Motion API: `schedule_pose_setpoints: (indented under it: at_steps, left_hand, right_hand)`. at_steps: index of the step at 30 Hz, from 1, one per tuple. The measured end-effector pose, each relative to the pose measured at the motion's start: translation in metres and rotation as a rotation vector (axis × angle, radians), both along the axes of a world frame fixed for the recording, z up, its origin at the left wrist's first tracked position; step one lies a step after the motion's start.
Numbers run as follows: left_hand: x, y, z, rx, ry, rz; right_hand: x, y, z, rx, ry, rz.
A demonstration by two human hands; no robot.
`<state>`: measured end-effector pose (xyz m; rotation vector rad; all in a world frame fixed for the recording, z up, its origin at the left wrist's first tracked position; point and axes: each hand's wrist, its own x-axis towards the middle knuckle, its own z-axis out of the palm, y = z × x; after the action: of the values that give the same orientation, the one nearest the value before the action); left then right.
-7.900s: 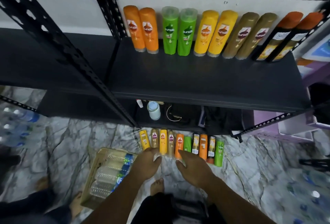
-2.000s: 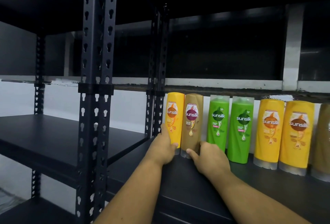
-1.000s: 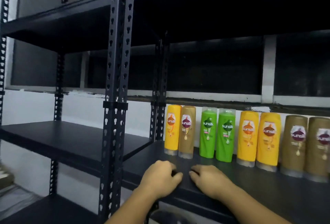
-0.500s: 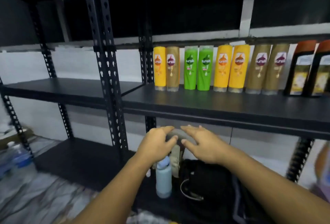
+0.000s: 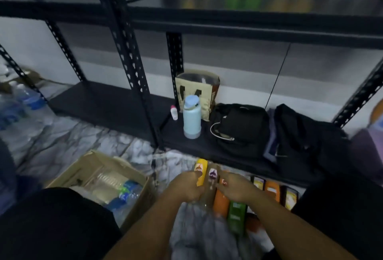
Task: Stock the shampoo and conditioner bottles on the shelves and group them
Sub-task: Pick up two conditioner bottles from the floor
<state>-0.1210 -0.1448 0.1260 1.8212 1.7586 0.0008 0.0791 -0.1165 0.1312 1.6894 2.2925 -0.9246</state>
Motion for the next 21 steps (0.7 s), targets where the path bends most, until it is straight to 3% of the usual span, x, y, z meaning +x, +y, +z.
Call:
schedule_pose_setpoints:
  at_steps: [5,21]
  left_hand:
    - [-0.012,-0.002,-0.049,-0.135,0.009,0.024]
    - [-0.021,0.087,-0.196,-0.172,-0.162,0.314]
  right_hand:
    - [0.001,0.001,-0.028,-0.095,-0.017,-0.039]
    - [-0.032,0.097,-0.178,-0.283,0.152,-0.304]
